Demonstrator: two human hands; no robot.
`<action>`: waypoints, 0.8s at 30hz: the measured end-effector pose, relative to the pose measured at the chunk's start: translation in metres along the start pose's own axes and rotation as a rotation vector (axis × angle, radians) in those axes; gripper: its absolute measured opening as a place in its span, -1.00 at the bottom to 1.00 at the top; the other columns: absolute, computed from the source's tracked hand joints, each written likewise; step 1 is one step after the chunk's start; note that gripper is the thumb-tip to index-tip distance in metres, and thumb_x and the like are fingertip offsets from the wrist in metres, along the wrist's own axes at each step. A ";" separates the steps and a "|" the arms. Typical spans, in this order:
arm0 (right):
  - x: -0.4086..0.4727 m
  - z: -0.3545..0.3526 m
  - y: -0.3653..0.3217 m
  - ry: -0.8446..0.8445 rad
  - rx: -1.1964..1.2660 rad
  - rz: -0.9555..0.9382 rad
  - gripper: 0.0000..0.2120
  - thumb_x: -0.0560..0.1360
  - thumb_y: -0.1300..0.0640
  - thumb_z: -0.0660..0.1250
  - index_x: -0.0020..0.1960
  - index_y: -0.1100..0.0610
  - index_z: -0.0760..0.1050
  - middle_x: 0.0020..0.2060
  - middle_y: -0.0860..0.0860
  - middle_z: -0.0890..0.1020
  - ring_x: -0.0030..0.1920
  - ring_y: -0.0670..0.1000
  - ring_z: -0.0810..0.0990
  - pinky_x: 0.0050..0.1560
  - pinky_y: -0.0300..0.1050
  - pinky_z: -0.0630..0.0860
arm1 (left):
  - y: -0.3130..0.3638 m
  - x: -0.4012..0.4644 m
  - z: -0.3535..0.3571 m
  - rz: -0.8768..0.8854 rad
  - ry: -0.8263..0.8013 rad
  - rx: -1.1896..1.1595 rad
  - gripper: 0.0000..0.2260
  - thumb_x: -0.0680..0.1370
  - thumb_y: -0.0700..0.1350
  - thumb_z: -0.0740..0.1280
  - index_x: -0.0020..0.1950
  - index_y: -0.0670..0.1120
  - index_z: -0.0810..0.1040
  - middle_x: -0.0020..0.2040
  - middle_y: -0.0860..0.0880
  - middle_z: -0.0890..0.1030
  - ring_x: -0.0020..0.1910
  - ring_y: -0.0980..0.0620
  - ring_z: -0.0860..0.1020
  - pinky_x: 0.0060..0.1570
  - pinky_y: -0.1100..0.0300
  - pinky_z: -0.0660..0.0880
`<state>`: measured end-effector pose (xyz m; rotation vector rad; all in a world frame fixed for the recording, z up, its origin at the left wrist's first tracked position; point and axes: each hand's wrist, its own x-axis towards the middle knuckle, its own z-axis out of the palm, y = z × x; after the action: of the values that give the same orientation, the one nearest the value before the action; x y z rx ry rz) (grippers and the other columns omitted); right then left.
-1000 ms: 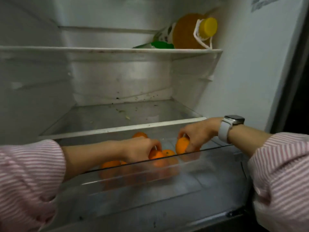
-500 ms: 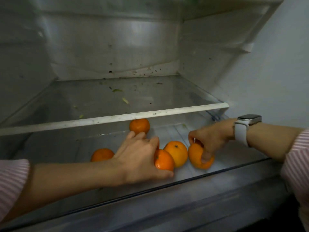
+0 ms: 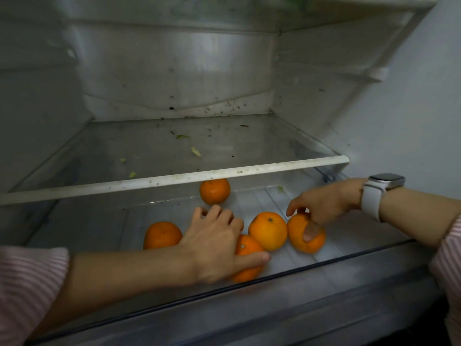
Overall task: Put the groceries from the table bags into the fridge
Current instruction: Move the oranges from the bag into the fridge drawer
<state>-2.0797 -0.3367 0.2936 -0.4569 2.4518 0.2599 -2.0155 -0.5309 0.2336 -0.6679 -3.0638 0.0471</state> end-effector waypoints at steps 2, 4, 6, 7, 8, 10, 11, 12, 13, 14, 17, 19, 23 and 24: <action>-0.007 -0.004 -0.002 0.029 -0.001 0.001 -0.39 0.46 -0.02 0.33 0.43 0.02 0.18 0.38 0.03 0.34 0.34 0.06 0.35 0.35 -0.06 0.30 | -0.002 0.003 -0.014 0.037 0.009 -0.044 -0.40 0.44 0.38 0.10 0.33 0.02 0.32 0.26 0.00 0.37 0.25 0.01 0.32 0.24 0.09 0.24; -0.016 -0.011 -0.004 0.085 0.000 -0.001 -0.45 0.48 0.00 0.32 0.41 0.03 0.24 0.37 0.01 0.37 0.34 0.04 0.36 0.35 -0.08 0.30 | -0.004 0.006 -0.035 0.117 0.003 -0.060 -0.50 0.49 0.26 0.19 0.32 0.00 0.36 0.25 -0.01 0.41 0.22 0.01 0.39 0.18 0.14 0.33; -0.026 -0.016 -0.004 0.130 0.055 -0.021 -0.53 0.47 0.03 0.33 0.35 0.02 0.35 0.32 0.00 0.43 0.29 0.04 0.41 0.31 -0.07 0.36 | -0.003 0.006 -0.060 0.203 -0.050 -0.084 -0.61 0.53 0.14 0.23 0.27 -0.03 0.43 0.20 -0.01 0.49 0.13 0.04 0.49 0.11 0.19 0.41; -0.032 -0.018 -0.004 0.140 0.106 -0.039 -0.57 0.46 0.04 0.34 0.32 0.02 0.39 0.28 0.02 0.47 0.25 0.03 0.45 0.28 -0.07 0.41 | -0.002 0.005 -0.073 0.220 -0.069 -0.083 -0.64 0.53 0.11 0.24 0.25 -0.04 0.45 0.17 0.01 0.53 0.08 0.05 0.53 0.09 0.20 0.43; -0.041 -0.019 -0.005 0.159 0.156 -0.063 -0.60 0.46 0.04 0.35 0.28 0.02 0.42 0.24 0.04 0.51 0.20 0.02 0.48 0.23 -0.08 0.45 | -0.001 0.003 -0.085 0.212 -0.068 -0.070 -0.66 0.53 0.10 0.25 0.23 -0.03 0.47 0.14 0.02 0.56 0.06 0.06 0.54 0.08 0.19 0.45; -0.061 -0.019 -0.010 0.266 0.233 -0.136 -0.68 0.47 0.04 0.34 0.21 0.02 0.48 0.15 0.08 0.58 0.10 0.00 0.54 0.11 -0.12 0.50 | 0.000 -0.003 -0.104 0.160 0.014 -0.017 -0.68 0.53 0.10 0.24 0.22 -0.01 0.47 0.12 0.06 0.59 0.07 0.05 0.55 0.08 0.18 0.46; -0.071 -0.017 -0.013 0.364 0.259 -0.182 -0.72 0.47 0.03 0.33 0.17 0.02 0.50 0.11 0.09 0.61 0.06 0.02 0.56 0.09 -0.11 0.50 | 0.001 -0.008 -0.111 0.130 0.074 0.013 -0.68 0.54 0.10 0.24 0.23 0.00 0.46 0.11 0.07 0.60 0.07 0.05 0.55 0.07 0.19 0.45; -0.081 -0.015 -0.017 0.481 0.275 -0.228 -0.75 0.47 0.02 0.32 0.14 0.02 0.52 0.07 0.08 0.63 0.05 0.04 0.57 0.09 -0.11 0.49 | 0.004 -0.014 -0.117 0.100 0.127 0.038 -0.68 0.54 0.10 0.23 0.24 0.00 0.46 0.12 0.06 0.60 0.07 0.04 0.54 0.04 0.20 0.44; -0.091 -0.011 -0.023 0.603 0.279 -0.273 -0.77 0.48 0.01 0.31 0.12 0.02 0.53 0.03 0.04 0.63 0.04 0.04 0.57 0.07 -0.14 0.48 | 0.007 -0.021 -0.120 0.066 0.166 0.049 -0.68 0.54 0.10 0.23 0.24 0.00 0.45 0.11 0.05 0.60 0.06 0.03 0.54 0.02 0.20 0.43; -0.100 -0.006 -0.028 0.722 0.276 -0.316 -0.77 0.49 0.01 0.30 0.12 0.02 0.54 -0.02 0.00 0.63 0.00 0.01 0.56 0.03 -0.19 0.46 | 0.011 -0.028 -0.121 0.029 0.194 0.043 -0.68 0.54 0.11 0.24 0.23 0.00 0.46 0.10 0.04 0.61 0.05 0.02 0.54 0.02 0.19 0.43; -0.121 0.018 -0.043 1.029 0.284 -0.438 -0.81 0.49 0.04 0.28 0.07 0.03 0.57 -0.17 -0.08 0.59 -0.11 -0.08 0.54 -0.07 -0.24 0.40 | 0.026 -0.056 -0.116 -0.084 0.305 -0.054 -0.70 0.52 0.12 0.24 0.18 0.01 0.50 0.05 0.05 0.61 0.03 0.02 0.54 0.04 0.11 0.47; -0.128 0.042 -0.046 1.171 0.290 -0.496 -0.81 0.49 0.04 0.27 0.05 0.02 0.58 -0.19 -0.08 0.60 -0.15 -0.07 0.54 -0.05 -0.19 0.43 | 0.039 -0.078 -0.103 -0.148 0.440 -0.118 -0.73 0.51 0.13 0.25 0.13 0.03 0.53 -0.01 0.07 0.61 0.01 0.03 0.56 0.01 0.08 0.49; -0.120 0.099 -0.041 1.388 0.244 -0.549 -0.63 0.43 -0.14 0.16 0.09 0.02 0.55 -0.07 -0.03 0.62 -0.07 0.01 0.57 -0.03 -0.06 0.49 | 0.069 -0.120 -0.063 -0.169 0.779 -0.157 -0.78 0.50 0.13 0.21 -0.05 0.06 0.58 -0.12 0.07 0.62 -0.10 0.02 0.58 -0.11 0.04 0.51; -0.113 0.112 -0.038 1.453 0.170 -0.520 -0.61 0.43 -0.15 0.16 0.12 0.01 0.54 -0.05 -0.02 0.61 -0.03 0.03 0.55 -0.02 -0.06 0.44 | 0.073 -0.129 -0.053 -0.164 0.834 -0.105 -0.73 0.49 0.16 0.18 -0.06 0.05 0.59 -0.15 0.07 0.63 -0.13 0.00 0.59 -0.16 0.05 0.50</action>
<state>-1.9197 -0.3102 0.2724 -1.5750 3.4360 -0.7726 -1.8671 -0.5166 0.2841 -0.3116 -2.3028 -0.3119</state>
